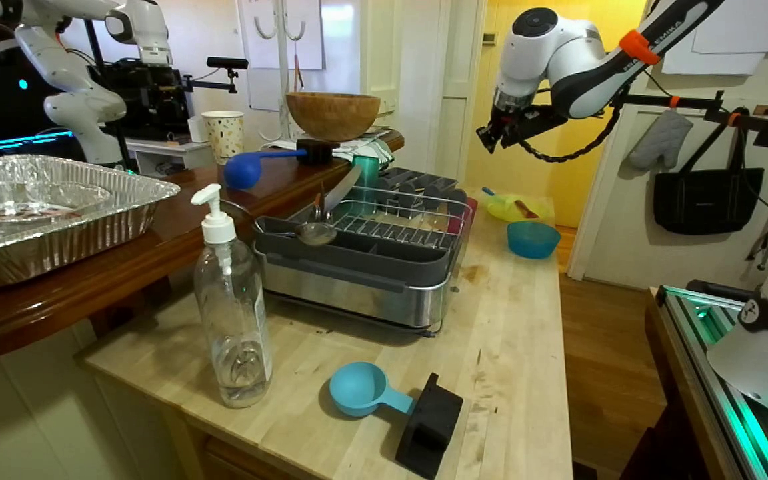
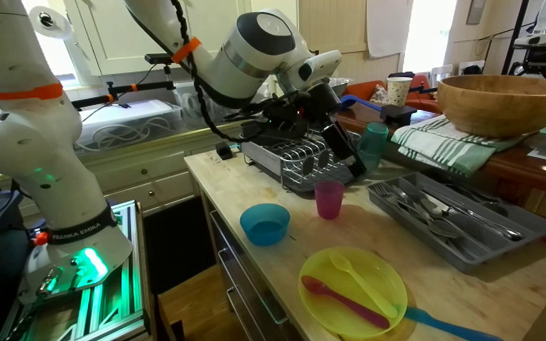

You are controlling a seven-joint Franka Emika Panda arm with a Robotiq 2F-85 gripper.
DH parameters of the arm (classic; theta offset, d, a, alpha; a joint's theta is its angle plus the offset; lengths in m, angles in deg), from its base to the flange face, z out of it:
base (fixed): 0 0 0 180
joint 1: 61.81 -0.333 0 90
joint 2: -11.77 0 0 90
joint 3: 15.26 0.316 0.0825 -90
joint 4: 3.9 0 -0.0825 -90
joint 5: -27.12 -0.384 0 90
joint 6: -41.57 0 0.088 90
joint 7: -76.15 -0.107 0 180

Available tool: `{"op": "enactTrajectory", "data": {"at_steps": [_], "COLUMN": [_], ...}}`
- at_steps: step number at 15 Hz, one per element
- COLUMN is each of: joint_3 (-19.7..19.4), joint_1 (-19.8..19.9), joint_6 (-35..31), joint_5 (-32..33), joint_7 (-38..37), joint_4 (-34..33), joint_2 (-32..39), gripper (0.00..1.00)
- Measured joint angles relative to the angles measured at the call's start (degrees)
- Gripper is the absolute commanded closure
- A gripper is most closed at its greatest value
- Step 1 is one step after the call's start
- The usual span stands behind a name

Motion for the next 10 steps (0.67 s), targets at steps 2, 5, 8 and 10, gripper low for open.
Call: {"op": "enactTrajectory", "data": {"at_steps": [2, 5, 8, 10], "joint_3": [0.12, -0.60, -1.29, -1.30], "joint_1": [3.33, 8.69, 12.25, 12.76], "joint_6": [0.25, 0.18, -0.76, -0.95], "joint_5": [-3.58, -10.23, -15.37, -16.12], "joint_7": [1.57, 5.81, 8.98, 9.09], "joint_4": [1.23, 2.34, 2.45, 2.43], "joint_2": [0.00, 0.48, 1.56, 1.94], "gripper": [0.15, 0.00, 0.00, 0.00]}}
